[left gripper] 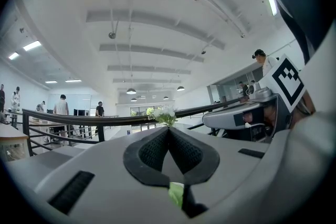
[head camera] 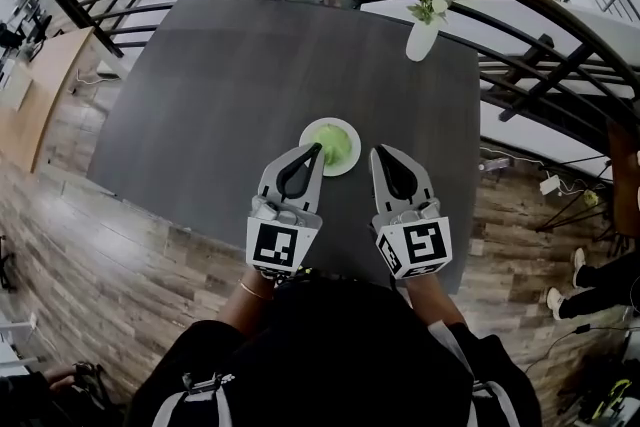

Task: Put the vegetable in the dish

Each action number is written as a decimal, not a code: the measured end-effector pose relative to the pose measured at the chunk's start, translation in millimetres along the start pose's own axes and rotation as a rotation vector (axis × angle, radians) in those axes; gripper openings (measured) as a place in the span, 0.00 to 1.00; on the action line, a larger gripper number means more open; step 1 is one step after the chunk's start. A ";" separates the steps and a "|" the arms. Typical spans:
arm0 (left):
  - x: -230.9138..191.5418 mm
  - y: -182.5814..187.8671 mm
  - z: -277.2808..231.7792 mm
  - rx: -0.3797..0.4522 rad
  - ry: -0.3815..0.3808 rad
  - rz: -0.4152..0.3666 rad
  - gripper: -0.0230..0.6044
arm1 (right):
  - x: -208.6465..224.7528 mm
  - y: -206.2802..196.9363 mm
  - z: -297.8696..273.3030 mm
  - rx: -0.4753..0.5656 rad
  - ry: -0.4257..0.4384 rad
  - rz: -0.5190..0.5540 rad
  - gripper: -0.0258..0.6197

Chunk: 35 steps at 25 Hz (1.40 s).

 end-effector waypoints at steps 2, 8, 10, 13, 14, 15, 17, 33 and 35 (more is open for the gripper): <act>4.0 1.2 0.0 0.001 -0.008 -0.006 0.04 | 0.1 4.1 3.2 0.008 -0.003 0.001 0.05; 16.8 8.5 2.8 0.007 -0.008 0.025 0.04 | -2.8 14.6 13.8 0.024 0.009 0.020 0.05; 20.4 10.8 4.9 0.005 -0.013 0.030 0.04 | -5.6 18.4 17.2 0.029 0.015 0.034 0.05; 23.7 15.1 5.9 0.011 -0.013 0.037 0.04 | -5.6 20.8 21.0 0.037 0.011 0.028 0.05; 24.9 16.1 6.2 0.013 -0.013 0.034 0.04 | -5.4 21.1 22.1 0.037 0.013 0.028 0.05; 26.1 16.7 6.7 0.014 -0.013 0.032 0.04 | -5.3 21.0 23.4 0.037 0.015 0.028 0.05; 27.9 17.7 8.3 0.014 -0.011 0.033 0.04 | -5.3 20.5 26.0 0.036 0.012 0.018 0.05; 34.9 24.2 10.7 0.020 -0.016 0.020 0.04 | -6.6 23.7 35.2 0.035 0.031 0.027 0.05; 35.2 23.5 10.5 0.018 -0.015 0.020 0.04 | -6.5 22.8 35.4 0.033 0.032 0.028 0.05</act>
Point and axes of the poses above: the fingertips, and each gripper's own axes: z backward along the fingers, x to its right, y out of its top, the point moved 2 cm from there along z, backward along the fingers, and after that the axes turned 7 degrees about x, right-handed, at the moved point
